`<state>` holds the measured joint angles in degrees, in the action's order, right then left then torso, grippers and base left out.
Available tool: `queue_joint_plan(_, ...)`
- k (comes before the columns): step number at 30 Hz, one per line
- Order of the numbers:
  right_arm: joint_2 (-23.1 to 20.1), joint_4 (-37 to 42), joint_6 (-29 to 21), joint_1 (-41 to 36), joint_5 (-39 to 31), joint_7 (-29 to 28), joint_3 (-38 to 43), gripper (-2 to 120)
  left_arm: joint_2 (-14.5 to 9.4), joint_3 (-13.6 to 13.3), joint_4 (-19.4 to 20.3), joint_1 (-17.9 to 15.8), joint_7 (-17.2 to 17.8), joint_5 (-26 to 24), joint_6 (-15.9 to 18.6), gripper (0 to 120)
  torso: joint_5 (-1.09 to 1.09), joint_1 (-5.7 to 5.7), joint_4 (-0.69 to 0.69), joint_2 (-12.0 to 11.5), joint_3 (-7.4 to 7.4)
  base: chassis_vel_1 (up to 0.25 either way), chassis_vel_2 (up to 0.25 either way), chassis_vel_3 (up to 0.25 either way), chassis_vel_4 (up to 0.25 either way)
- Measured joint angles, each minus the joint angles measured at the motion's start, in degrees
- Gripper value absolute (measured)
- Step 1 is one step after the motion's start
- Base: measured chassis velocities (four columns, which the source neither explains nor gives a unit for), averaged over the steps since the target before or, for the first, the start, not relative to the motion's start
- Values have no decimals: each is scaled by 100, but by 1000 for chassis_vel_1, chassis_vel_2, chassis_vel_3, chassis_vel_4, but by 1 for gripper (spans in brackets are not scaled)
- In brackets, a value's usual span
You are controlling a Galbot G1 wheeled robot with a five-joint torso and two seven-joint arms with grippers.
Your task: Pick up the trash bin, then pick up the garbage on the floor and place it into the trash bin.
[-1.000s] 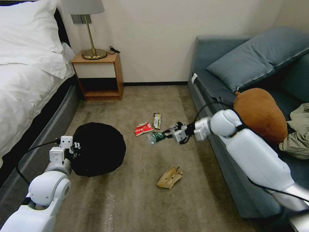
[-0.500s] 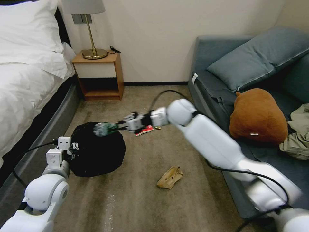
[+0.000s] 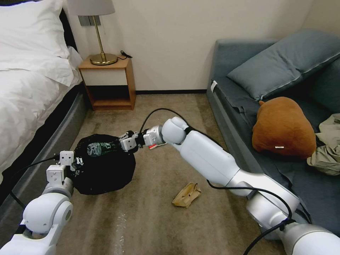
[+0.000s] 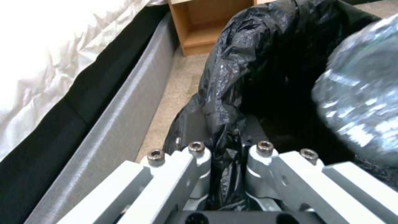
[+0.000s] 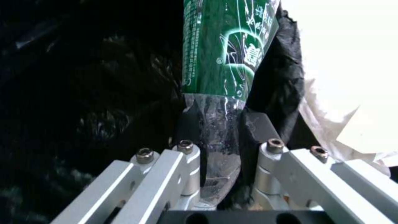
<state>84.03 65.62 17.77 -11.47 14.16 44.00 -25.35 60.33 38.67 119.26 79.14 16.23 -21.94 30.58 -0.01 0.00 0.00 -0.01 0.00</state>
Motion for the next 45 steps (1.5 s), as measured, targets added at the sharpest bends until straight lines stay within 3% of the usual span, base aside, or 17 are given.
queue_joint_plan(2,14,-18,0,-12,12,-69,-42,11,-5,-1,-7,-12,-1,-7,-1,5,0,0,-1,0,0,0,0,0,0)
queue_joint_plan(11,26,50,0,-53,72,-164,-166,40,5,-28,-57,-52,-15,-11,-22,5,0,0,0,0,0,0,0,0,0)
queue_joint_plan(13,-33,103,0,-66,87,-168,-168,53,6,-17,-67,-32,-25,-10,-45,5,1,0,0,0,0,0,0,0,0)
queue_joint_plan(17,-94,168,-3,-66,91,-167,-163,63,7,-5,-77,-15,-33,-5,-56,5,1,0,0,0,0,0,0,0,0)
queue_joint_plan(19,-150,215,-6,-53,109,-163,-117,74,14,5,-90,-15,-36,0,-63,5,1,0,0,0,0,0,0,0,0)
queue_joint_plan(23,-208,218,6,-40,214,-149,4,83,20,30,-116,-22,-38,2,-67,5,1,0,0,0,0,0,0,0,0)
queue_joint_plan(25,-339,191,60,-45,326,-105,169,95,22,98,-126,-19,-38,0,-75,5,2,0,1,0,0,0,0,0,0)
queue_joint_plan(35,-869,-98,364,-300,866,391,720,100,5,239,-126,63,-56,-22,-129,5,2,0,-1,1,0,0,0,0,0)
queue_joint_plan(45,-991,-766,861,-733,1756,775,1360,100,-1,236,-141,50,-60,-13,-133,5,3,0,0,1,0,0,0,0,0)
